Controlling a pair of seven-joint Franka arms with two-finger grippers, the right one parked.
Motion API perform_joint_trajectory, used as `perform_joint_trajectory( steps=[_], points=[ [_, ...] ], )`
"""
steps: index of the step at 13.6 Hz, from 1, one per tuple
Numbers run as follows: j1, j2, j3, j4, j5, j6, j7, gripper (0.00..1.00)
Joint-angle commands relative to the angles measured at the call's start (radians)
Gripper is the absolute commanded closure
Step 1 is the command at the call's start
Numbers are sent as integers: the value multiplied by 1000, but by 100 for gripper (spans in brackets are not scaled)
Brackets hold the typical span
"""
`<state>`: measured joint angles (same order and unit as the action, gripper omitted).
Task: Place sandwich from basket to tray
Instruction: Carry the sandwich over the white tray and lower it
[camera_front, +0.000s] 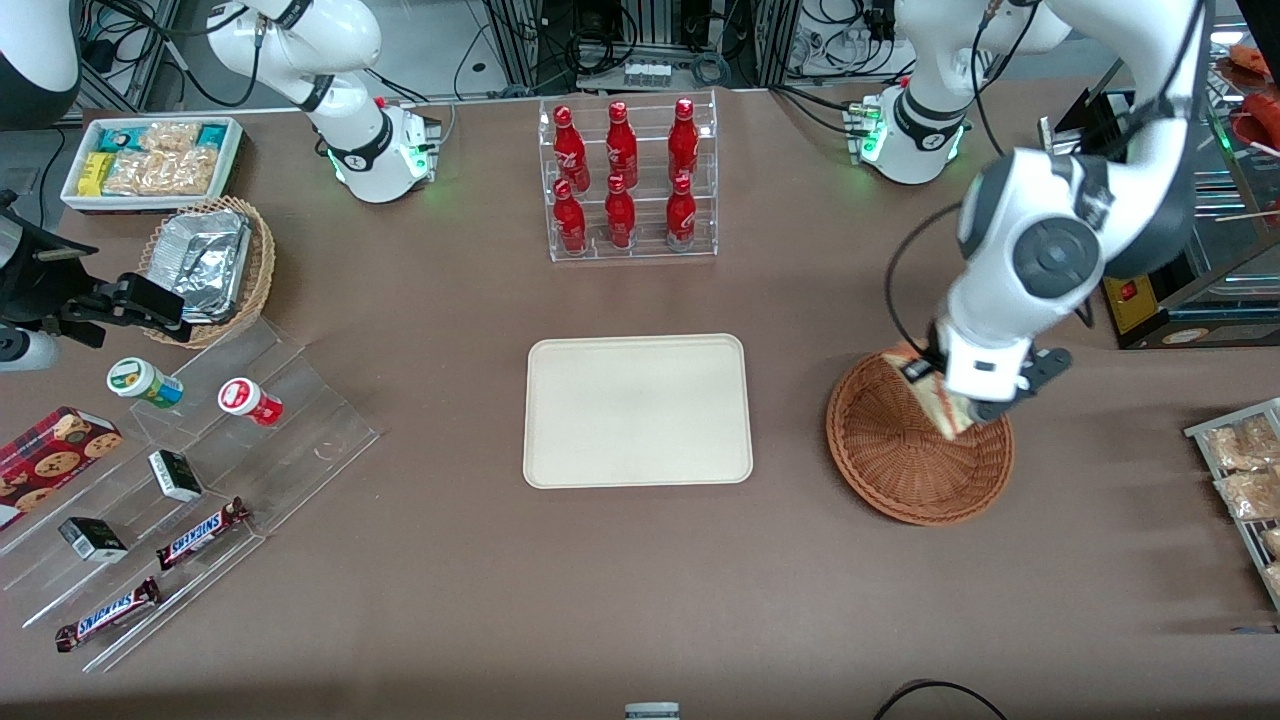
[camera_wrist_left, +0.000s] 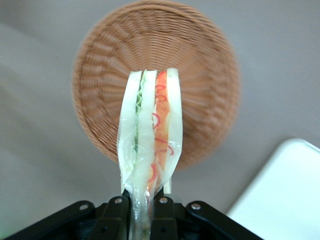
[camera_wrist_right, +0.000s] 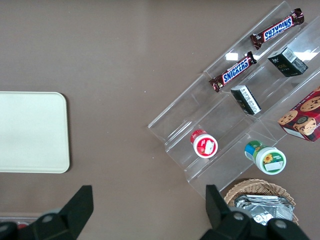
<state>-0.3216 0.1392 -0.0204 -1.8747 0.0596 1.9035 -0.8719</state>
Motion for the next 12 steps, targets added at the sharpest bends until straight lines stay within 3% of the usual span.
perform_joint_trajectory(
  steps=[1, 6, 12],
  points=[
    [-132, 92, -4, 116, 3, -24, -33, 100],
    [-316, 390, -3, 400, 12, -17, -153, 100],
    [-457, 542, -1, 448, 19, 210, -150, 100]
  ],
)
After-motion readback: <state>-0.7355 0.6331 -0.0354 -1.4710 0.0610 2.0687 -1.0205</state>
